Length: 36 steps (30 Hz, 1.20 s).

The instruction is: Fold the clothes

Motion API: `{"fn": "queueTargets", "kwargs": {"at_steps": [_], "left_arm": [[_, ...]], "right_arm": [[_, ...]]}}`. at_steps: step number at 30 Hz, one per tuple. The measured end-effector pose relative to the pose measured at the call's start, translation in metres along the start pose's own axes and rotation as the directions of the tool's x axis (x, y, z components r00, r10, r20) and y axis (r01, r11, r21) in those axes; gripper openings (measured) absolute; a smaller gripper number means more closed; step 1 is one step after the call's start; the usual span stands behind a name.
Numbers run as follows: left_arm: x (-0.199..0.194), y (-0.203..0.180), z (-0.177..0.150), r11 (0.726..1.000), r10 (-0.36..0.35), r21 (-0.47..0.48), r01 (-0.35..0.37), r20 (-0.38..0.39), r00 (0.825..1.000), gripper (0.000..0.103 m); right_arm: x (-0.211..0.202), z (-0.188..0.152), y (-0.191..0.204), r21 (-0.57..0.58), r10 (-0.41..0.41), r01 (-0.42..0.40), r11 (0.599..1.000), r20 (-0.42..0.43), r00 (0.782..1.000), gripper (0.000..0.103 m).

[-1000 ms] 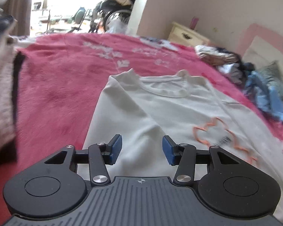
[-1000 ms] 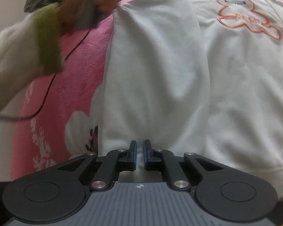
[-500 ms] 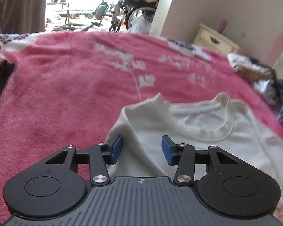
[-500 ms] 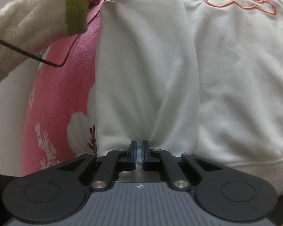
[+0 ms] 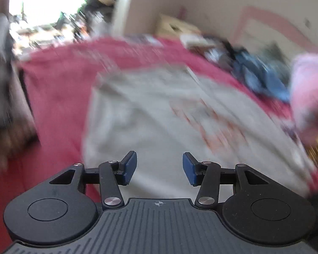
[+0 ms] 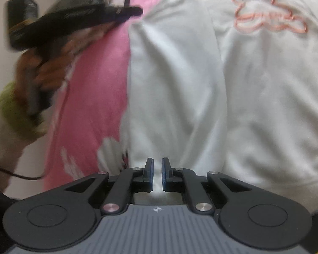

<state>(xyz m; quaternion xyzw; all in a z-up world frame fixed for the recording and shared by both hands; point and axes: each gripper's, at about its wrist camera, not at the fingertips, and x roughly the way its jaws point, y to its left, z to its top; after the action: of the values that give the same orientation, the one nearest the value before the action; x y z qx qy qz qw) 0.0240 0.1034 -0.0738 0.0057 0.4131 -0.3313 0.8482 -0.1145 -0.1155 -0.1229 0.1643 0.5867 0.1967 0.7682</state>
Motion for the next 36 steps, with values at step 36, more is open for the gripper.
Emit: {"fn": "queueTargets", "kwargs": {"at_steps": [36], "left_arm": [[-0.011, -0.065, -0.088, 0.952, 0.114, -0.257, -0.166, -0.206, 0.972, 0.050]], "right_arm": [[-0.015, -0.017, -0.023, 0.113, -0.038, 0.008, 0.994, 0.265, 0.964, 0.021]]}}
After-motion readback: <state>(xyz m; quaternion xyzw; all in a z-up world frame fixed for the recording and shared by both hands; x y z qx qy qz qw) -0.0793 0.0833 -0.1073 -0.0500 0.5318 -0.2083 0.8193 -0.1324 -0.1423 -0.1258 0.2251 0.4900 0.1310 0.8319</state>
